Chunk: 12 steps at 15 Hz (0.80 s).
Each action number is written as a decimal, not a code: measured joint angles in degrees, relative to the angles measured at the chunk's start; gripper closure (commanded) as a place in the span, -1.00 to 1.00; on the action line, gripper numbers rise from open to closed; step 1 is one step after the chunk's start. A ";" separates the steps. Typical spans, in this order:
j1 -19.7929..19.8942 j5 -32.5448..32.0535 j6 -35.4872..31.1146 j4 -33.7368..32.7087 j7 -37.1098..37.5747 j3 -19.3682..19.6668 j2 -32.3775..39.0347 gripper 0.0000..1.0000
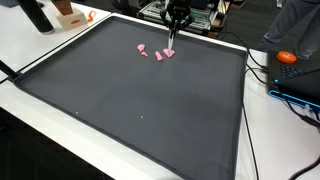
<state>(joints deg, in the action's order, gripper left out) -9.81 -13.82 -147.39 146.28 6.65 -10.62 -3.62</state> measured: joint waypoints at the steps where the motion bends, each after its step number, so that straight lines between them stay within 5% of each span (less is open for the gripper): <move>1: 0.37 0.00 -0.26 -0.25 -0.20 0.35 -0.09 0.98; 12: 2.41 3.61 -2.93 -2.38 -2.81 3.03 -3.28 0.98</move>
<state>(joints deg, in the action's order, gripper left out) -7.40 -10.21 -150.31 143.90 3.84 -7.59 -6.90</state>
